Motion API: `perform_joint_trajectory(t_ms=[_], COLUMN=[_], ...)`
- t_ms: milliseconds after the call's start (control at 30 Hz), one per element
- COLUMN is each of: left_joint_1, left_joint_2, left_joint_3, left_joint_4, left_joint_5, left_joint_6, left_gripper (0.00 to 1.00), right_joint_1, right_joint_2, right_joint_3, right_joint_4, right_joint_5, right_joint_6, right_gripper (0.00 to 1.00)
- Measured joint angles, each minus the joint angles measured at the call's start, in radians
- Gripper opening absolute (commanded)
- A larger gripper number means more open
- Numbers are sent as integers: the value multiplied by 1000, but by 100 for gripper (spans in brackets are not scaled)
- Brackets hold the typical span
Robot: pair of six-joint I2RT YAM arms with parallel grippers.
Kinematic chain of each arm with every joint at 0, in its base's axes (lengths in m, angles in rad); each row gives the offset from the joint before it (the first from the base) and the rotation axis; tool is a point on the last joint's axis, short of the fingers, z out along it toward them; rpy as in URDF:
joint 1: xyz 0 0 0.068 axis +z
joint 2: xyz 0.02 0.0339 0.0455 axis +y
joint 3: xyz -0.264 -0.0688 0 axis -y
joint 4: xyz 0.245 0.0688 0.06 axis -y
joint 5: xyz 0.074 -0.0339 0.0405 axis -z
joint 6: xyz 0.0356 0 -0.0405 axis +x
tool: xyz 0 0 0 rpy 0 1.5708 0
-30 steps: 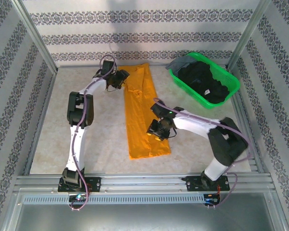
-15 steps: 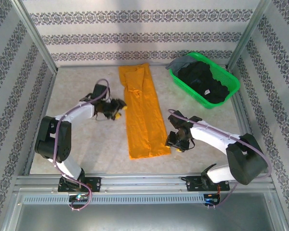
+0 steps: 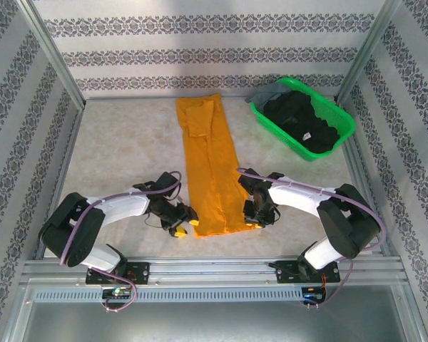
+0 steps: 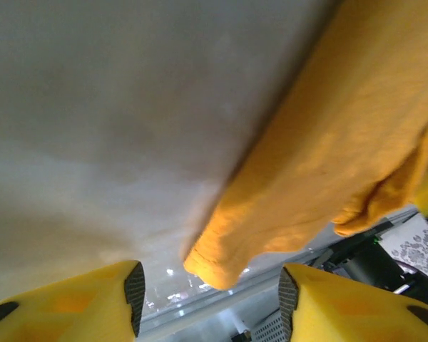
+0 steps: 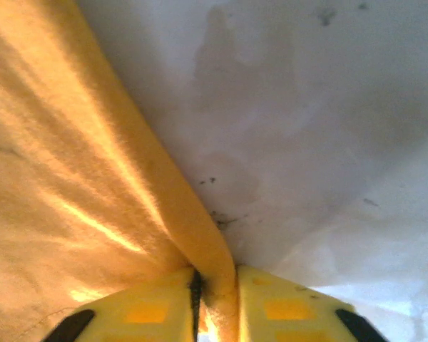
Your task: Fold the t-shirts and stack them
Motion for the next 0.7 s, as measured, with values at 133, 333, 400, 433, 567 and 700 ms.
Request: perform_joint_trajectory(t_ms=[133, 333, 400, 433, 567, 700], left_joint_1=[-19, -22, -29, -33, -65, -119], left_joint_2=[30, 48, 54, 59, 86, 130], left_joint_3=[-2, 8, 10, 15, 37, 56], left_joint_4=[34, 39, 42, 42, 78, 167], left_joint_5=[-7, -7, -7, -8, -6, -8], left_joint_6=[-101, -183, -201, -208, -235, -253], left_gripper=[46, 41, 40, 39, 31, 11], right_joint_1=[29, 43, 44, 44, 49, 57], right_joint_2=[-1, -3, -3, -5, -16, -47], right_joint_3=[0, -5, -7, -9, -11, -23], right_joint_4=[48, 90, 98, 101, 105, 104], right_joint_5=[-29, -57, -65, -68, -75, -80], right_joint_6=[10, 19, 23, 25, 26, 29], right_gripper=[7, 4, 3, 3, 2, 1])
